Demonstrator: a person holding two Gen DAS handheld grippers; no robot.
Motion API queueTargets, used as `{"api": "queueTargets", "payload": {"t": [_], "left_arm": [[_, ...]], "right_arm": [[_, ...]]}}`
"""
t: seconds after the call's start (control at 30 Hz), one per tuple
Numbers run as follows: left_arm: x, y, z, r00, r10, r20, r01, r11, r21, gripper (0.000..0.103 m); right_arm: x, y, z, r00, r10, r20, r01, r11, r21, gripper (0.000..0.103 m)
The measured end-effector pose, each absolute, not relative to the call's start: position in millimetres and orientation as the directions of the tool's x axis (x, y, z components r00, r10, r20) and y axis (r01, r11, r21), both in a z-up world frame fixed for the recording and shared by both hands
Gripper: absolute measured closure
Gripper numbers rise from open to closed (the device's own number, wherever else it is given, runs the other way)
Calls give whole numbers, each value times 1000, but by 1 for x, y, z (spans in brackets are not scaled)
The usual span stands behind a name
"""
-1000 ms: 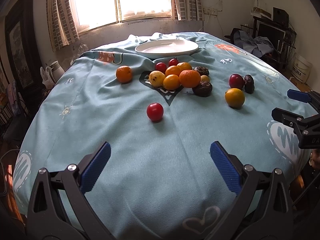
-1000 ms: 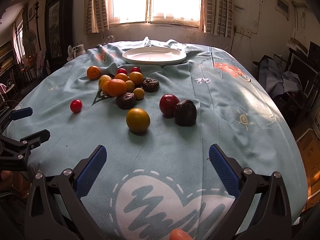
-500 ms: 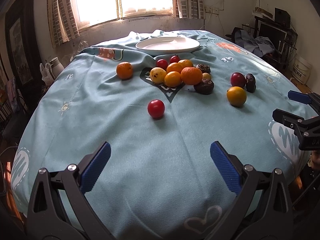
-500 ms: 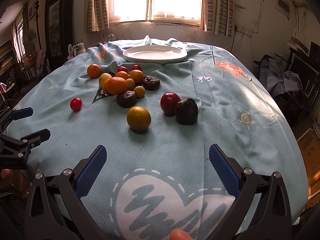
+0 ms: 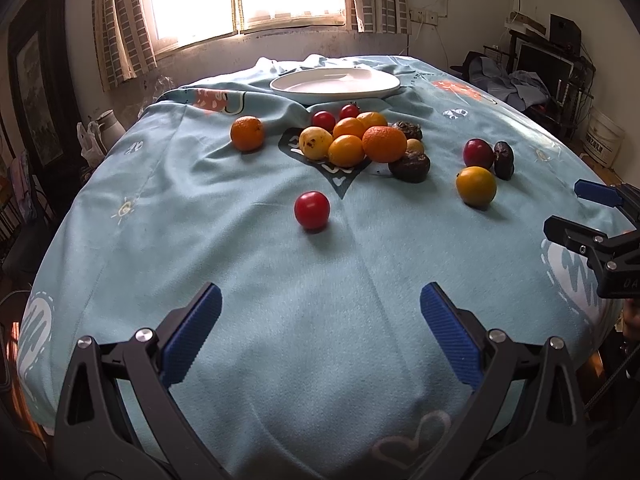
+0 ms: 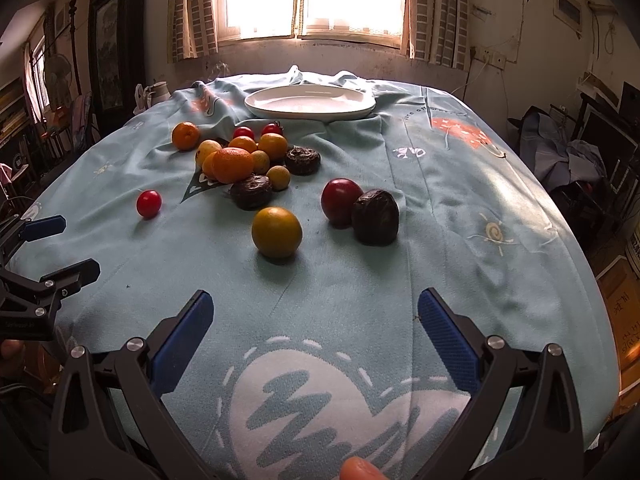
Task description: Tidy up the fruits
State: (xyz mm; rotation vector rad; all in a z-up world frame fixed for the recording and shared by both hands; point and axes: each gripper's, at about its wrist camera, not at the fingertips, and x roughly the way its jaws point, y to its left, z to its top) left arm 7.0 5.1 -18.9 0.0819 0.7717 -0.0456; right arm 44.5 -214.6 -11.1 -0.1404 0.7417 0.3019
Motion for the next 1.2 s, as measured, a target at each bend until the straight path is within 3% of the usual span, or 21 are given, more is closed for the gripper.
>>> {"api": "queueTargets", "payload": {"t": [0.53,1.03,1.2], "left_arm": [[11,9,-24,701,-25,-713,73,997,37,2],[25,23,-37,680,-32,-733,58,998,11,2],[30,33,-34,685,-32,-728,55,998,7,2]], "right_arm": [[52,-215,-14,680,214,-701,-316,949,-17,1],[65,-206,-13,670,307,-676,-377,925,46,1],[88,-198,-17,617,283,-735,-371,927,45,1]]}}
